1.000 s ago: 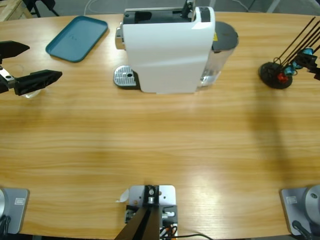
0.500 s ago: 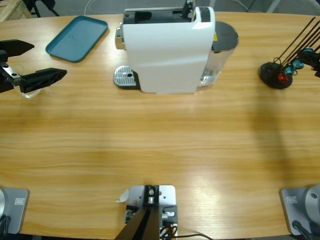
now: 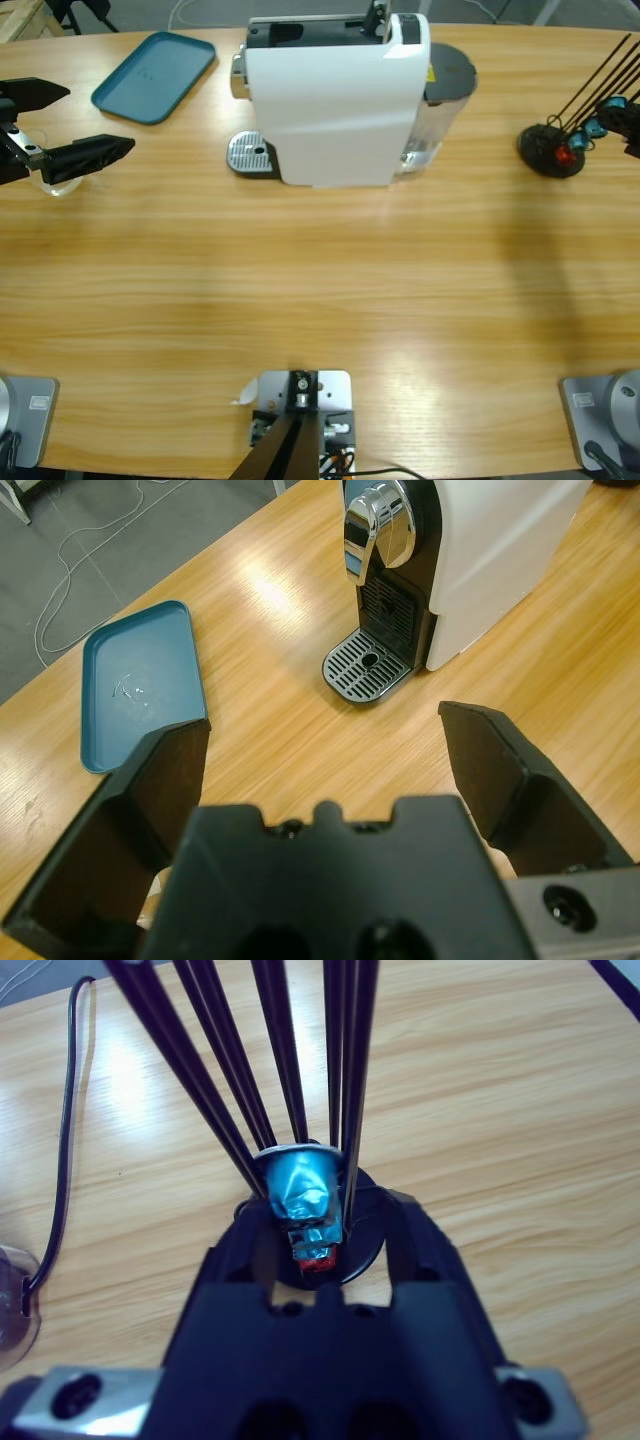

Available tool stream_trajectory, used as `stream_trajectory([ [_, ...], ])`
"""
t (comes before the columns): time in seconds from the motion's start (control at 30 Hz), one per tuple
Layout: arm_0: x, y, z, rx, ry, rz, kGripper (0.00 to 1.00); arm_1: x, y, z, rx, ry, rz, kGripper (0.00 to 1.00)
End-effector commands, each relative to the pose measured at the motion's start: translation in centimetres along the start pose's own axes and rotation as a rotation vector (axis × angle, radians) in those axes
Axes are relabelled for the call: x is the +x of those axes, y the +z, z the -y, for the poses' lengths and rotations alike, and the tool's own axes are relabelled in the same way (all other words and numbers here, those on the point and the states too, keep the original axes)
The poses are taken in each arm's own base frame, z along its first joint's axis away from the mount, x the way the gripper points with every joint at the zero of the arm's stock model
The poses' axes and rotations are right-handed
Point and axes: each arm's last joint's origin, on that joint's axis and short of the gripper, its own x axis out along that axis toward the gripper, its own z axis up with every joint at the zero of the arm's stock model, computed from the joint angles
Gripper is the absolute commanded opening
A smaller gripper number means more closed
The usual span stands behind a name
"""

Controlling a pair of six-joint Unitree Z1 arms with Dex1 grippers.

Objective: Pour coffee

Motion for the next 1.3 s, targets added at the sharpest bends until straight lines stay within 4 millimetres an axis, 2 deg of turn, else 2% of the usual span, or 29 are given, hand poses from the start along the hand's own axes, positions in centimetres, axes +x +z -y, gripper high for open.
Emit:
stream_trajectory([
  [0.03,0.7,-0.3,0.2,-0.013,-0.012,-0.026,1.0,0.8,-1.1,0.3,-0.004,-0.01,-0.048,0.338],
  [0.13,0.7,-0.4,0.2,-0.014,-0.017,-0.028,1.0,0.8,-1.1,0.3,-0.004,-0.009,-0.048,0.335],
  [0.23,0.7,-0.4,0.2,-0.014,-0.017,-0.028,1.0,0.6,-1.3,0.4,0.002,-0.005,-0.03,0.145],
  [0.33,0.8,-0.5,0.2,-0.017,-0.021,-0.03,1.0,0.4,-1.4,0.5,-0.003,0.005,-0.004,0.0],
  [0.9,0.8,-1.2,0.3,-0.025,-0.023,-0.042,1.0,0.2,-1.6,0.6,-0.031,0.013,0.011,0.0],
  [1.3,0.9,-1.4,0.4,-0.032,-0.03,-0.04,1.0,-1.3,-0.5,1.1,-0.008,-0.017,0.082,0.0],
])
